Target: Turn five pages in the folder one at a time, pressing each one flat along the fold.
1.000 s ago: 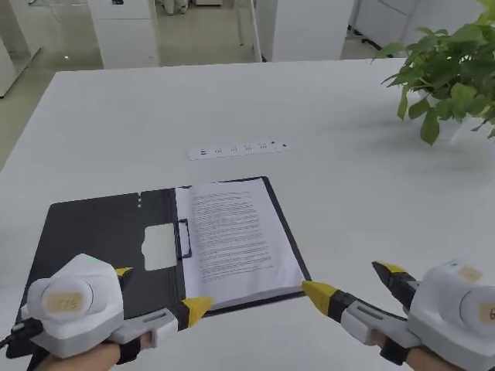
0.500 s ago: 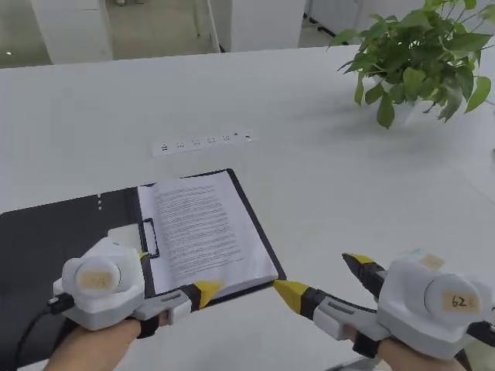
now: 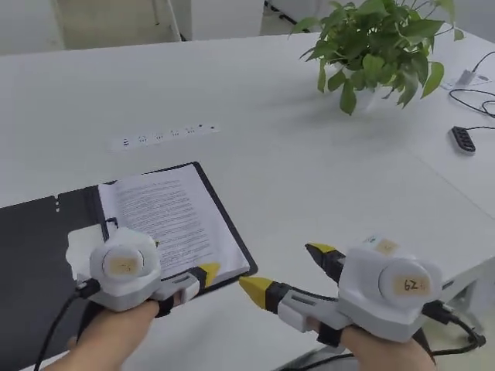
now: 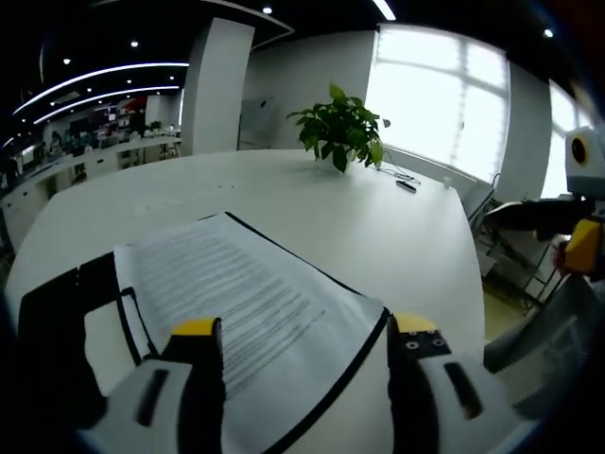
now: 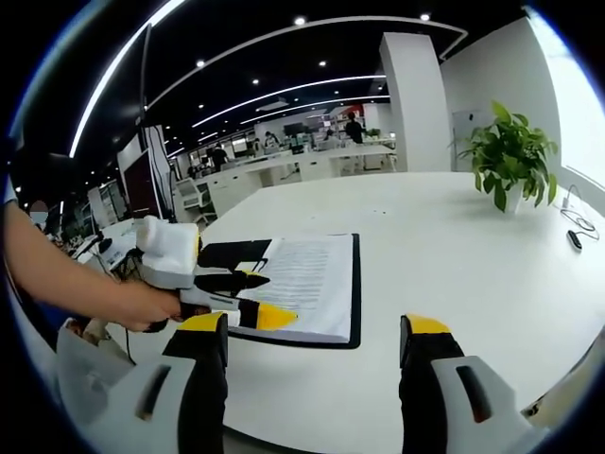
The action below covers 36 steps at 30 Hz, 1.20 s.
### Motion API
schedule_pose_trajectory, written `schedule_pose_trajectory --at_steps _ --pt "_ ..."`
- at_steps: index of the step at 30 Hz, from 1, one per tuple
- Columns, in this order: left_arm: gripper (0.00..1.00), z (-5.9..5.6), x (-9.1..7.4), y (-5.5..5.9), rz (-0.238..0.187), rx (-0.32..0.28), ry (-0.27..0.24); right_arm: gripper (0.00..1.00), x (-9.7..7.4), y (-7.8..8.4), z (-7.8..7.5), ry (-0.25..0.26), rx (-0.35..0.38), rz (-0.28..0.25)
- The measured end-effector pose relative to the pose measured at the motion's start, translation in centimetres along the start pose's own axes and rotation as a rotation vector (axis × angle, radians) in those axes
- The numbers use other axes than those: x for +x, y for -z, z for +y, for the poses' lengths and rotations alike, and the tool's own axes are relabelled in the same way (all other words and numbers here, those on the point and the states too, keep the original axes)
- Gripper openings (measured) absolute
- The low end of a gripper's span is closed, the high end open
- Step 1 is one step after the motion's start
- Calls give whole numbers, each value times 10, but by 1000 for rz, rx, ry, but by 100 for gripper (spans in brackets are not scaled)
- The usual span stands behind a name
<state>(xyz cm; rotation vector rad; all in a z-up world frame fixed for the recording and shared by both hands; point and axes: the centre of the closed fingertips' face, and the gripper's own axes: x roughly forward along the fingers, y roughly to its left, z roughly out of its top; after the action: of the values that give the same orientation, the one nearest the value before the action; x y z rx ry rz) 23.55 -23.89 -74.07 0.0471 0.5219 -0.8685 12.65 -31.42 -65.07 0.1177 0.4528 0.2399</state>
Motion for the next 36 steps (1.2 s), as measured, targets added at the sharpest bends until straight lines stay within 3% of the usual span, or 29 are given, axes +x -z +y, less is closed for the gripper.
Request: schedule_pose_trajectory --at_steps 5,12,18,21,24,36 --pt "66 -3 15 9 23 9 -22 74 2 0 -1 11 7 1" --pt "61 -7 29 14 28 16 -44 74 5 2 -2 20 8 8" --pt "57 -1 36 27 76 89 -100 74 6 2 -2 24 15 10" --pt "55 -3 37 29 68 134 -101 74 8 3 -2 23 16 14" --pt "45 -5 37 27 52 132 -91 74 11 4 0 16 13 20" --pt "33 0 35 29 -2 113 -93 72 35 10 5 -18 33 48"
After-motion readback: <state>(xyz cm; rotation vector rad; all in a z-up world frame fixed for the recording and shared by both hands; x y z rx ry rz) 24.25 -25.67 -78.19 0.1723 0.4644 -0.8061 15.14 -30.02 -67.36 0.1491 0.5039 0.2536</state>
